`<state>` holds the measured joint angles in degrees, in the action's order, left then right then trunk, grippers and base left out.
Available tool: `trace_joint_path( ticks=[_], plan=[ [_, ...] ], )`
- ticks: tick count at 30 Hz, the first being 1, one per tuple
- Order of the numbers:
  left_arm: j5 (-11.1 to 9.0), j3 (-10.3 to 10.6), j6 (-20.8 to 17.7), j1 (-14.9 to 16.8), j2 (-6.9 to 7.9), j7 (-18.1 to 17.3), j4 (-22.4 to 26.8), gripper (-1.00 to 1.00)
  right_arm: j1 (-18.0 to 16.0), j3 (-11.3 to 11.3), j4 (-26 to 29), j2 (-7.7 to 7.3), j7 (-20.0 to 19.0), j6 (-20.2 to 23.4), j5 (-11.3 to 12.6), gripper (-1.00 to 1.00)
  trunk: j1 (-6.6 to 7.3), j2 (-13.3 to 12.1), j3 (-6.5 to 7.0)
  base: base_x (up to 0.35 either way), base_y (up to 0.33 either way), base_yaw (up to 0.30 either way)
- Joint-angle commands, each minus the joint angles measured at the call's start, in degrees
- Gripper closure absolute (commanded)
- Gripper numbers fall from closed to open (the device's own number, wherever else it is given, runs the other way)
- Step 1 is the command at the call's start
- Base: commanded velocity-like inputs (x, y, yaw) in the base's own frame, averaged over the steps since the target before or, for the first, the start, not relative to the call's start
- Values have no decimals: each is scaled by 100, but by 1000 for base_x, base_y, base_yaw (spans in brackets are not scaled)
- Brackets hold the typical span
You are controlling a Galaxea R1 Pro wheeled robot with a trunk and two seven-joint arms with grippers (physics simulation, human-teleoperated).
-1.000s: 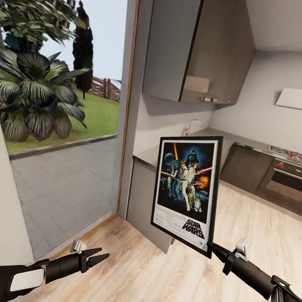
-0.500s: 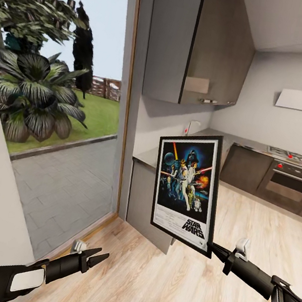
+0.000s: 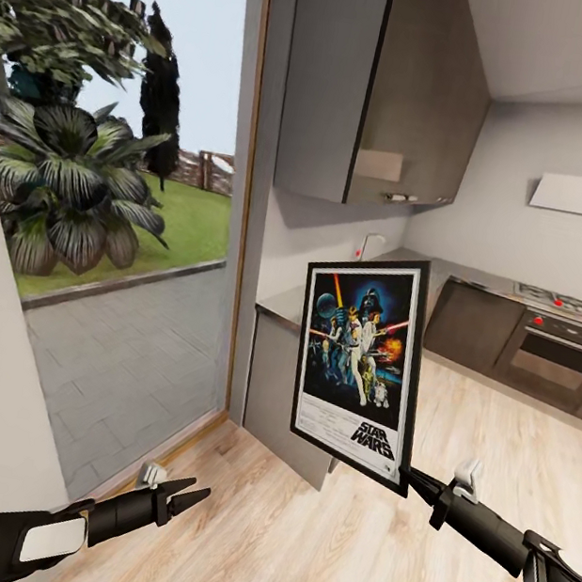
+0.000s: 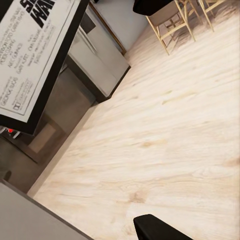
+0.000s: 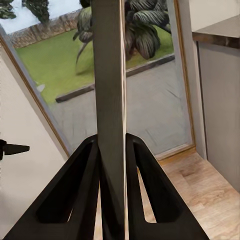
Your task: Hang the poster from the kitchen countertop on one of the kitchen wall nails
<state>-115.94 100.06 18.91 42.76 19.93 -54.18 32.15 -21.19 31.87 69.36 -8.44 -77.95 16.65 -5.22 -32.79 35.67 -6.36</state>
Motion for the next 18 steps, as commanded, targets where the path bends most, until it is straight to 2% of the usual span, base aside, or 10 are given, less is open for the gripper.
trace_joint_path(
  ticks=[1, 18],
  plan=[
    [-61, 48, 25, 14, 2, -13, 11, -100, -8, 12, 7, 2, -49, 83, -23, 100, 20, -32, 8, 0, 0, 0],
    [-61, 57, 25, 14, 2, -13, 11, -100, -8, 12, 9, 2, -48, 84, -20, 100, 393, -714, 313, 0, 0, 0]
  ],
)
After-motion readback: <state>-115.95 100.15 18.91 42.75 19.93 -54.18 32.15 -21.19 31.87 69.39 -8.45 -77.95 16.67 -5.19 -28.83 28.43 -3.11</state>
